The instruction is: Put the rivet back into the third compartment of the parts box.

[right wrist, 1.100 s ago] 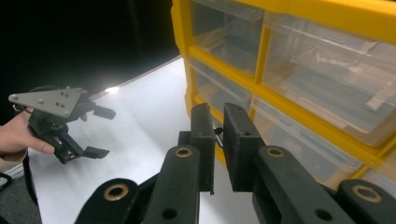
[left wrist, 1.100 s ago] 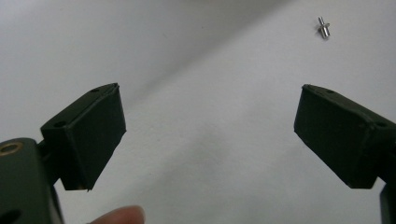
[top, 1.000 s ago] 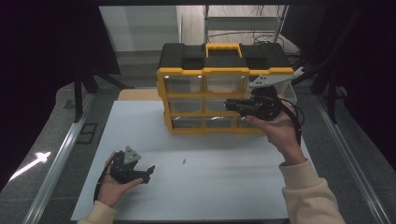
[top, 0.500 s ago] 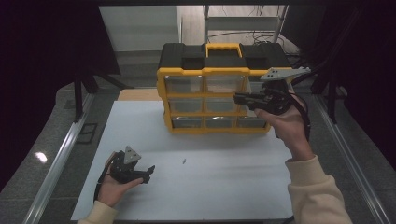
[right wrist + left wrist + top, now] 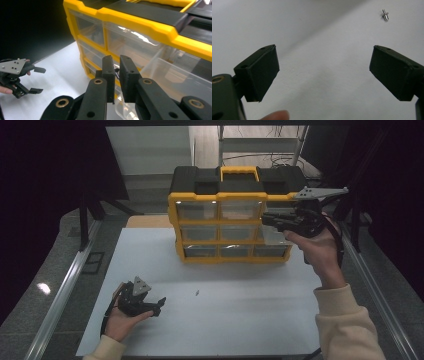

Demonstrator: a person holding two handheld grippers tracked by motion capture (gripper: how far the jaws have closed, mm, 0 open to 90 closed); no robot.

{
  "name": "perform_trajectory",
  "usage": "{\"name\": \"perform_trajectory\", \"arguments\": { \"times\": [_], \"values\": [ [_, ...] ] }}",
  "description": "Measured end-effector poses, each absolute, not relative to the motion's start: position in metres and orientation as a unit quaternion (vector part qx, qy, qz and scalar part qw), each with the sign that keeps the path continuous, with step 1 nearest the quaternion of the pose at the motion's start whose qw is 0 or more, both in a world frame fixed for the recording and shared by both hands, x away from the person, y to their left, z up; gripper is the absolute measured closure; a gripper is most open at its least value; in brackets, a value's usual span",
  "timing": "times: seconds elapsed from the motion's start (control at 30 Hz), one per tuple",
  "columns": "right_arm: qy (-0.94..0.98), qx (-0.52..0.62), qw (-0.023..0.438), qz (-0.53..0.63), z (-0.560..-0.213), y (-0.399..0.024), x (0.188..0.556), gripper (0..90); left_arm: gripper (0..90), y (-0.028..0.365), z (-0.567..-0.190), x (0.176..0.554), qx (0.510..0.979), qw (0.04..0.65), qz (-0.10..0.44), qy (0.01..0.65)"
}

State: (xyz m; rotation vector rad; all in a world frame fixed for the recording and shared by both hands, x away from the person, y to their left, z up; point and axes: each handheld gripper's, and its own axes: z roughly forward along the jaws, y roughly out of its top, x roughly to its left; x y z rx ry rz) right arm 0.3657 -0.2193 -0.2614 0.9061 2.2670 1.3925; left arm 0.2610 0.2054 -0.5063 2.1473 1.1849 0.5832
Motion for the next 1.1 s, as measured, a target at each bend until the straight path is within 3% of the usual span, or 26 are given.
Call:
{"name": "perform_trajectory", "arguments": {
  "times": [1.1],
  "values": [
    [0.765,0.380,0.200,0.480,-0.260,-0.252,0.385,82.2,9.7,0.205,-0.507,0.261,0.810,0.307,0.220,0.450]
  ]
}}
